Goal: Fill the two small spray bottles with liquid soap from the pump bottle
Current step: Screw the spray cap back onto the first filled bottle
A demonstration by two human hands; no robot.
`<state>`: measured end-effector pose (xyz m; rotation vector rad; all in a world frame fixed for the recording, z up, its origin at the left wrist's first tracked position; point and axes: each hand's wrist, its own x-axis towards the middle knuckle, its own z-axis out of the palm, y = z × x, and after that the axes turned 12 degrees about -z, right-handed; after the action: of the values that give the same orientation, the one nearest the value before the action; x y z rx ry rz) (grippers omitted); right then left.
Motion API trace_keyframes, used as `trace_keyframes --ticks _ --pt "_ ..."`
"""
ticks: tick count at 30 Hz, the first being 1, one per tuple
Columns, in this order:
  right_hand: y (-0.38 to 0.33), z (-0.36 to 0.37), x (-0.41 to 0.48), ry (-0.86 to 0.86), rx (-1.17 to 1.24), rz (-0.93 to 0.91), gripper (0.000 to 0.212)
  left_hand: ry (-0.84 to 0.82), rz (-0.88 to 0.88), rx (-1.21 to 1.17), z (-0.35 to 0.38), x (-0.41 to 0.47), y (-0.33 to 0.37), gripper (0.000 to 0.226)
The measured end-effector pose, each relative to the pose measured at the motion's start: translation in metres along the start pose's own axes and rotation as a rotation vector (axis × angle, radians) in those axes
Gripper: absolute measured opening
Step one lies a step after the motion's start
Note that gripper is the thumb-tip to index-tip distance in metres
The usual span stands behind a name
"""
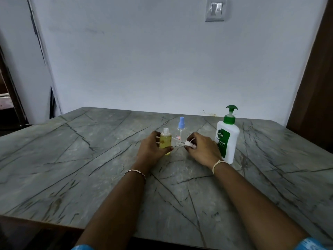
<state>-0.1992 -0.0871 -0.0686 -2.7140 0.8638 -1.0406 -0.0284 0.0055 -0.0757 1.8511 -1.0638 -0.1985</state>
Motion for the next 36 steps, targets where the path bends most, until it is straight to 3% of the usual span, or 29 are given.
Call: trace_keyframes --ticks 8,18,28,36 --pt "-0.001 -0.027 0.003 0.280 0.246 -0.067 0.013 -0.003 0.005 -0.014 -0.002 -0.003 0.002 0.065" --pt "-0.010 -0.042 0.007 0.572 0.723 0.005 0.015 -0.081 0.035 -0.046 0.001 -0.006 0.009 0.059" --pt "-0.015 -0.056 0.006 0.495 0.855 -0.045 0.024 -0.255 0.039 -0.080 0.006 -0.011 0.019 0.057" --pt "-0.019 -0.056 0.006 0.510 0.906 -0.048 0.010 -0.372 -0.014 -0.186 0.006 -0.011 0.018 0.058"
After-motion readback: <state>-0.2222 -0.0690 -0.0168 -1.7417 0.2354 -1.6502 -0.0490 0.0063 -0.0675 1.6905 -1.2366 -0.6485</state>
